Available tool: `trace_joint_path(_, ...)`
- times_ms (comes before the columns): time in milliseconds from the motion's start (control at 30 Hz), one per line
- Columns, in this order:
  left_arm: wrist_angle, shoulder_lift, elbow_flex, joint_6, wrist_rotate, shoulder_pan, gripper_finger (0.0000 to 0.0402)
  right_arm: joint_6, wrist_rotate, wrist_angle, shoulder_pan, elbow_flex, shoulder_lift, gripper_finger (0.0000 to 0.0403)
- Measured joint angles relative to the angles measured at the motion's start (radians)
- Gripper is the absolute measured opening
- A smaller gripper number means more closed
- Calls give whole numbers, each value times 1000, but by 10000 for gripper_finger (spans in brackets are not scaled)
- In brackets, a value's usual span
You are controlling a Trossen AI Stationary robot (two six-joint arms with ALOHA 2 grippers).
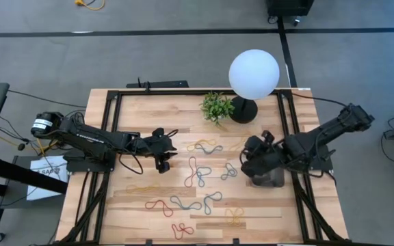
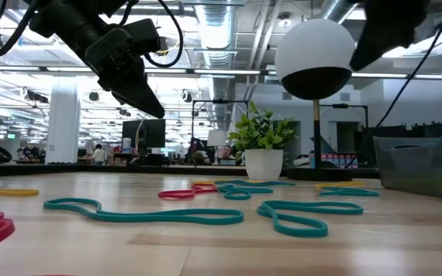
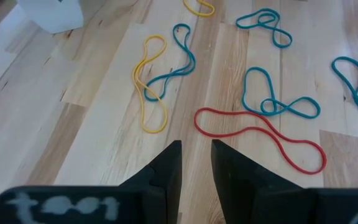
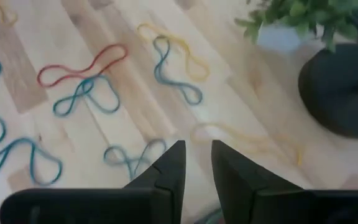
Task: Pick and place items into bin
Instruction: Put the blue rubber band into the black transparent bin
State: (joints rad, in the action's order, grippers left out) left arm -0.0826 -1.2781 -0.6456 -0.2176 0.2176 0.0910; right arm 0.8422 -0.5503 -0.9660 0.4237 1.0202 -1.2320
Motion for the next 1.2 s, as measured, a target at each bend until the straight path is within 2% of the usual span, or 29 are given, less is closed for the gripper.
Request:
trace_joint_path(200, -1, 0, 0, 0, 0, 0, 76, -12, 57, 116, -112, -56, 0, 71)
trace_joint_path(433, -1, 0, 0, -10, 0, 0, 76, -47, 123, 328, -215, -134, -4, 71)
trace_joint_path(567, 1, 0, 0, -11, 0, 0, 76, -294, 170, 509, -240, -177, -53, 71)
trace_joint_path(633, 2, 0, 0, -11, 0, 0, 76, -407, 220, 654, -249, -178, -106, 71)
trace_joint_path(800, 16, 0, 0, -11, -1, 0, 76, -579, 288, 839, -292, -171, -273, 71)
trace_joint_path(1000, 22, 0, 0, -11, -1, 0, 76, -650, 303, 788, -358, -92, -454, 71)
trace_joint_path(1200, 20, 0, 0, -6, -1, 0, 76, -660, 462, 733, -421, -13, -588, 71)
